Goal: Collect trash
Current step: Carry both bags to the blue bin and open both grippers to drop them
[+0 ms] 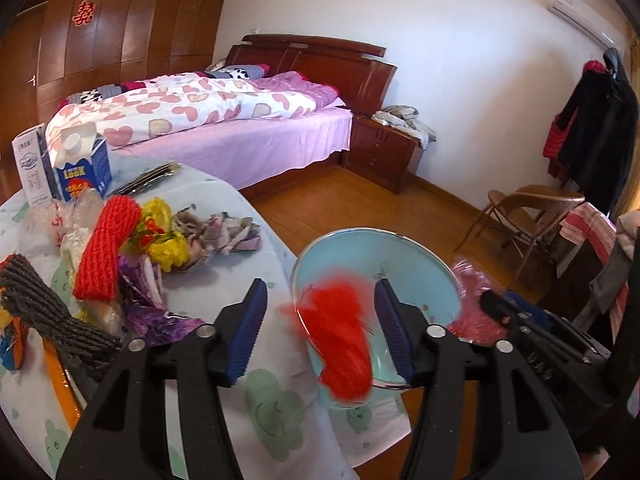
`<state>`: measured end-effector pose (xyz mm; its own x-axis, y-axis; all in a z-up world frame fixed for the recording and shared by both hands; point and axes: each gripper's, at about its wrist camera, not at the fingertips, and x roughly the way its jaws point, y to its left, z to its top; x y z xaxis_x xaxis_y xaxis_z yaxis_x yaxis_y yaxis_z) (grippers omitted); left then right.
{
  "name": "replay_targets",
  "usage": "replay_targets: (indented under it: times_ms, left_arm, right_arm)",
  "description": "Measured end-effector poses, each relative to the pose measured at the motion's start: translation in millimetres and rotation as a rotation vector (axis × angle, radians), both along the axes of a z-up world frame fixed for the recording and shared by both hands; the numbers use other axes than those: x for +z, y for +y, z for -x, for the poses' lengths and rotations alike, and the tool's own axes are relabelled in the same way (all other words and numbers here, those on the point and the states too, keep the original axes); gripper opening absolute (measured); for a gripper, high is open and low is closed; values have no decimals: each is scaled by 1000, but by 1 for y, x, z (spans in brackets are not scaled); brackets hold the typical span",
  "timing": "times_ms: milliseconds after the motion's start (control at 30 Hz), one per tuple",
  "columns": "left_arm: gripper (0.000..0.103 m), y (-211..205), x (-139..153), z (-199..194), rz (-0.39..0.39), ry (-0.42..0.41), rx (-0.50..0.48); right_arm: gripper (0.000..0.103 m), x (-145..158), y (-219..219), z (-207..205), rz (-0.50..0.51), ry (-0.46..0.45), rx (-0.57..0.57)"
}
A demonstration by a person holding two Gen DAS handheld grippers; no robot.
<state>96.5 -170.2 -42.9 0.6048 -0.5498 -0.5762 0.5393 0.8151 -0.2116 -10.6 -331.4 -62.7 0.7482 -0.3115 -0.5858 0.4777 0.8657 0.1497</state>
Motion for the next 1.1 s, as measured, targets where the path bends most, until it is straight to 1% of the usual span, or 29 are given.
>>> replay_targets:
  times_ms: [100, 200, 233, 333, 400, 467, 567, 700, 800, 833, 867, 967, 1000, 1100]
  left_arm:
    - [61, 9, 3, 0, 4, -11, 16]
    - [68, 23, 9, -2, 14, -27, 53]
    - [69, 27, 10, -3, 18, -29, 65]
    - [69, 36, 13, -6, 23, -31, 96]
    - [69, 39, 13, -6, 14, -37, 107]
    - [69, 41, 13, -5, 10, -41, 113]
    - [69, 44, 13, -3, 3, -37, 120]
    - [69, 46, 11, -2, -22, -32, 122]
    - [70, 49, 11, -1, -31, -34, 126]
    - [71, 51, 12, -1, -31, -33, 129]
    - [73, 53, 13, 0, -30, -34, 133]
    - [75, 60, 16, 1, -33, -42, 147]
    - [75, 62, 17, 1, -34, -44, 152]
    - [76, 68, 18, 2, -28, -41, 160]
  right_arm:
    - [32, 4, 2, 3, 7, -20, -7]
    - [34, 5, 3, 5, 26, -33, -17]
    - [34, 5, 3, 3, 36, -24, -16]
    - [35, 0, -1, -2, 22, -4, -23]
    - [41, -4, -3, -5, 3, 8, -18]
    - [48, -2, -5, -4, -11, -4, -19]
    - [57, 4, -3, 0, 21, -28, -23]
    - [59, 8, 0, 4, 26, -51, -29]
    - [64, 8, 2, 1, 38, -37, -19]
    - [70, 6, 3, -2, 45, -22, -12]
    - [77, 1, 3, -9, 51, 22, 5]
    - [79, -8, 2, -18, 42, 90, 17]
    - [79, -10, 1, -18, 33, 96, 13]
    - [79, -6, -1, -13, 16, 56, -3]
